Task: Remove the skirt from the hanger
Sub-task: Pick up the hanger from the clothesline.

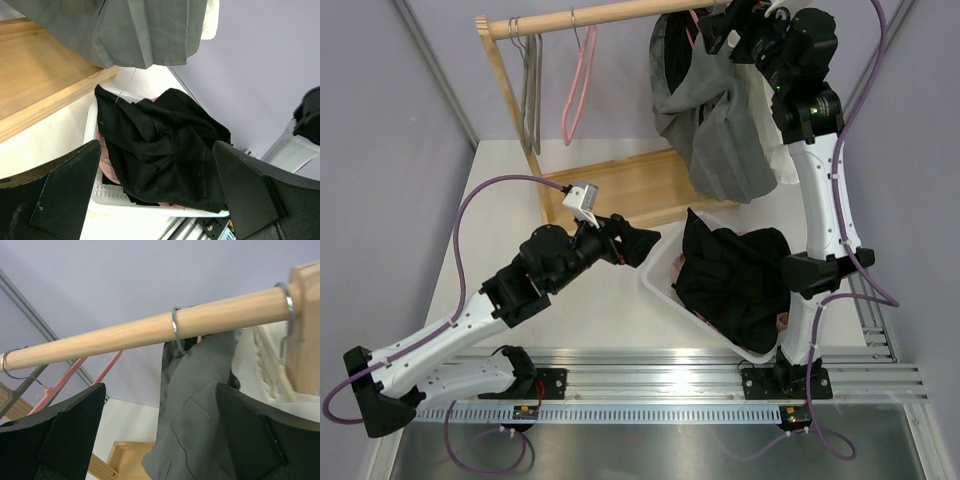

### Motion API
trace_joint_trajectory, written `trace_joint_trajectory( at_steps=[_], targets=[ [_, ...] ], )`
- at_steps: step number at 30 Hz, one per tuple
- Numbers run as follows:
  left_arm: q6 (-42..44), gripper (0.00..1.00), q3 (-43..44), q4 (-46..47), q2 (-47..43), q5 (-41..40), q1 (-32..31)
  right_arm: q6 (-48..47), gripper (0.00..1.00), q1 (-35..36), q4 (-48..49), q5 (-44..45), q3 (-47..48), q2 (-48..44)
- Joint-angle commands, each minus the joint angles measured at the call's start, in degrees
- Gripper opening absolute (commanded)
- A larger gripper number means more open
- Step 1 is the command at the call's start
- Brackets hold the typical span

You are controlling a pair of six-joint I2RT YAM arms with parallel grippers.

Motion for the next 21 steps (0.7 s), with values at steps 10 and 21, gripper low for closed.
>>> trace_joint_trajectory(
  at_steps=[10, 21],
  targets=[
    [0.0, 0.99, -0.8, 2.5, -1.8, -1.7, 0.1, -4.4, 0.93, 2.6, 4.4, 5.9, 4.9, 11.3],
    [0.1, 0.99, -0.5, 2.5, -0.9, -1.4, 0.1, -6.3, 0.64, 2.6, 5.1, 8.6, 3.4, 12.3]
  ],
)
